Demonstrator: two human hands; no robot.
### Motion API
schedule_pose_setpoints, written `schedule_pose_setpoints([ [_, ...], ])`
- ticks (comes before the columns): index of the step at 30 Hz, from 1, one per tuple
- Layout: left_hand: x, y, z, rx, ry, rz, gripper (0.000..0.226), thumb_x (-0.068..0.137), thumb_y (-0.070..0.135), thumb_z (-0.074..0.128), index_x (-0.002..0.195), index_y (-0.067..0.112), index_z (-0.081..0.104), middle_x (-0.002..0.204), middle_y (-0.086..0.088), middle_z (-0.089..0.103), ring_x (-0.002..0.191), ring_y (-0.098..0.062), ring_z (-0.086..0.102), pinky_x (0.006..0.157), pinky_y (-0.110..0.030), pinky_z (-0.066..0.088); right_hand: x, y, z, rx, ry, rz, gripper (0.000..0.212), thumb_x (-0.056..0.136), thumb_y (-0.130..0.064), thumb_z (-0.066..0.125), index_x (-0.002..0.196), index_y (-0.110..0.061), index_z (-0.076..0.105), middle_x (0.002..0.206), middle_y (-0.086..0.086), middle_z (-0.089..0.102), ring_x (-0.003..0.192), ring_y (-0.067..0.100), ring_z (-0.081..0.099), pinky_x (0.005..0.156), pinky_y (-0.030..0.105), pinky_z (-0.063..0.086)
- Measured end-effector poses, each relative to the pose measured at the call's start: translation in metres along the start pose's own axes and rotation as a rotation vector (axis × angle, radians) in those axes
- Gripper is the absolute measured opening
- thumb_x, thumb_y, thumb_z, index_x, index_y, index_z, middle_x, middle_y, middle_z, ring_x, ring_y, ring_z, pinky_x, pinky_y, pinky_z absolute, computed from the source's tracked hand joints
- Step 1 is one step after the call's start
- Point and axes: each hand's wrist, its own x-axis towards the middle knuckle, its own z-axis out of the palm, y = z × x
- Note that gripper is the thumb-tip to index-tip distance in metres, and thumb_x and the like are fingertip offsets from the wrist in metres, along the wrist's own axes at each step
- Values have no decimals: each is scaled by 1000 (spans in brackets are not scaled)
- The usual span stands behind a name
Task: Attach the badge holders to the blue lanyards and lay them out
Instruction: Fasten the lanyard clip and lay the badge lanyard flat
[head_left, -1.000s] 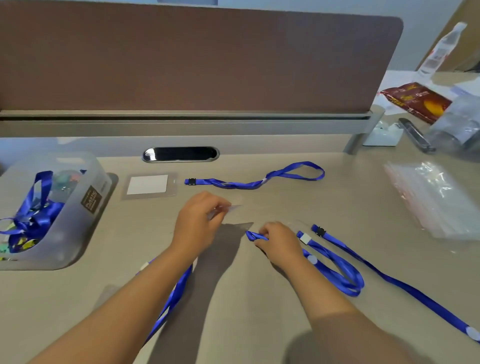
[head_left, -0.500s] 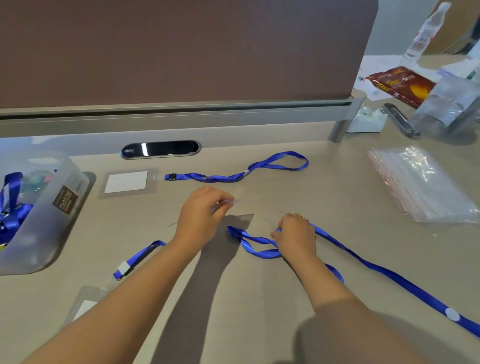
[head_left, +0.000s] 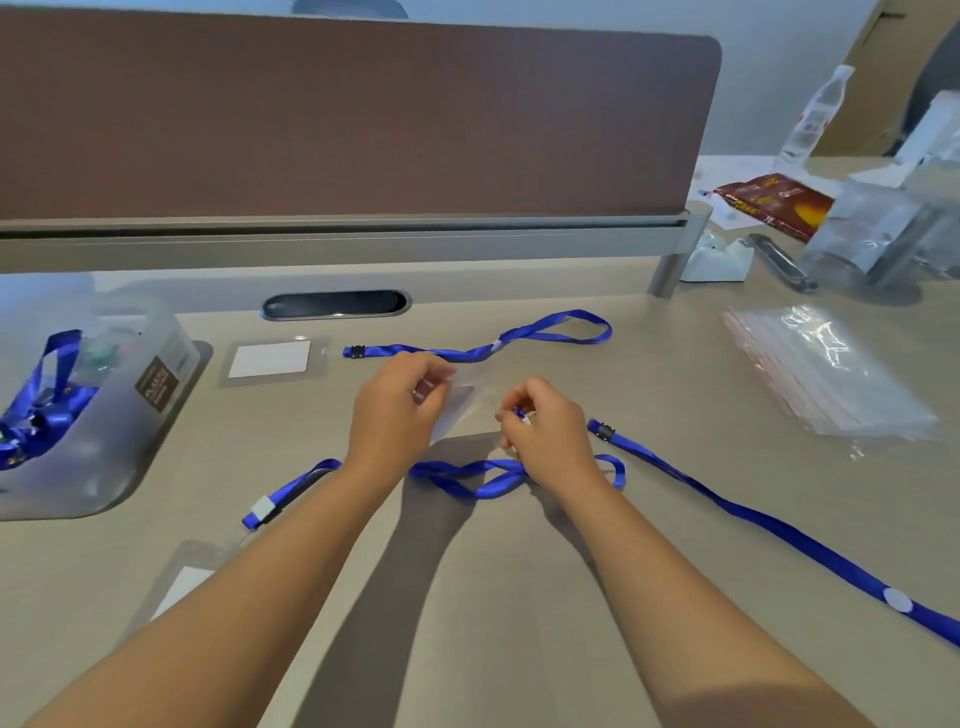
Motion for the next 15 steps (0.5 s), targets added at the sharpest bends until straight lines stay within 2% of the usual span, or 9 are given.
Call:
schedule_pose_setpoints([
  [1,-6,-1,-1,-5,23,10,14,82,2,53,92,3,63,91,-17,66,74,-17,50,61,-9,34,-5,-1,4,-2,20,-32,30,86,-7,52,66,-27,43,71,-9,50,73,22,56,66,33,48],
  [4,-26,-5,-8,3,72,53,14,82,3,53,92,4,63,92,-16,66,75,-15,49,60,-7,33,-23,-2,17,26,66,-111,11,89,-14,53,80,-18,47,78,-6,54,83,18,57,69,27,47],
  [6,-42,-7,-16,3,99,84,14,82,3,53,92,3,63,92,-16,66,75,-16,48,59,-7,32,-40,-4,23,39,79,-150,4,90,-18,52,88,-16,49,77,-7,56,81,13,59,65,19,45],
  [8,-58,-7,-24,-1,113,116,14,82,3,53,92,3,63,91,-16,66,74,-17,48,60,-8,32,-59,-8,27,2,106,-210,14,91,-22,51,100,-13,57,84,1,63,79,13,60,67,21,45],
  [10,-73,-5,-33,-29,120,131,13,82,3,54,91,3,63,91,-16,66,74,-18,49,61,-13,34,-76,-13,31,-68,164,-283,25,92,-26,50,108,-12,62,91,7,69,83,18,64,73,29,48],
  [12,-86,-3,-41,-78,129,128,13,81,3,55,91,3,63,89,-15,64,75,-19,50,62,-15,36,-91,-17,34,-121,222,-359,28,92,-26,49,112,-13,64,99,7,72,91,22,65,79,34,50],
  [15,-99,-1,-51,-110,143,117,13,82,4,54,92,3,63,86,-8,60,78,-19,51,62,-15,37,-108,-24,38,-146,273,-474,28,92,-21,51,115,-14,65,108,6,72,97,21,64,83,32,50],
])
